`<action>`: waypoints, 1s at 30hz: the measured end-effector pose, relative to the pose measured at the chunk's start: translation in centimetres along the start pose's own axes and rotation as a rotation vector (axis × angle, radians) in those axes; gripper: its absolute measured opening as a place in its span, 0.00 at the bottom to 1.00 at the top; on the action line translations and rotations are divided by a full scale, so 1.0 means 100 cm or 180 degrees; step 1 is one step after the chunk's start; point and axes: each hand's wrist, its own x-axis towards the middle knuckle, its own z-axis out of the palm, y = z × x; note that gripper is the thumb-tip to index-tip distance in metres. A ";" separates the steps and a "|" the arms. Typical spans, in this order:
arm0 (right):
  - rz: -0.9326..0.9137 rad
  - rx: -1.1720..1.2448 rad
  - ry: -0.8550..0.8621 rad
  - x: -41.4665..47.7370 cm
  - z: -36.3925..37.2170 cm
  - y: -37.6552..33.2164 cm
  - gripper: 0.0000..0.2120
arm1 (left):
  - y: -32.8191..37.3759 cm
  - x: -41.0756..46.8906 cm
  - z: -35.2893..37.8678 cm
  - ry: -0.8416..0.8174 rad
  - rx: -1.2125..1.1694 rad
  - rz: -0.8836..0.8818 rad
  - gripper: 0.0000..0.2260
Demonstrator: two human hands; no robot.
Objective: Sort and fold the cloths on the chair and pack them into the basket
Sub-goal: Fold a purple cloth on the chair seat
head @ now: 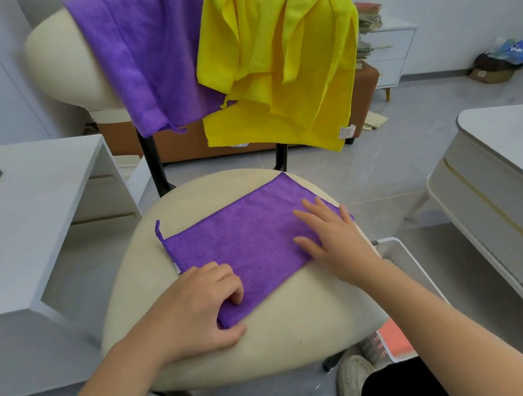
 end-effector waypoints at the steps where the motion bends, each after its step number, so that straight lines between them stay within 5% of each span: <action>1: -0.0162 0.0072 -0.0062 -0.004 0.001 -0.004 0.26 | 0.002 -0.002 -0.001 0.0016 0.0036 -0.0001 0.09; 9: -0.1139 0.0307 -0.0281 -0.034 0.024 -0.037 0.32 | 0.010 -0.007 0.007 0.0706 0.0040 -0.0288 0.04; 17: -0.1788 0.0520 0.0608 -0.028 0.042 -0.067 0.08 | 0.012 -0.004 0.005 0.0668 -0.0049 -0.0279 0.12; 22: -0.1660 0.0760 0.0639 -0.024 0.039 -0.063 0.08 | 0.002 -0.011 0.006 0.0403 -0.0049 -0.0331 0.12; 27: -0.1670 0.0727 0.0391 -0.028 0.035 -0.063 0.13 | -0.007 -0.010 0.005 0.0921 0.0010 -0.0217 0.07; 30: -0.1454 0.0540 0.0348 -0.031 0.038 -0.070 0.17 | -0.001 -0.006 0.003 0.1205 0.0066 -0.0066 0.13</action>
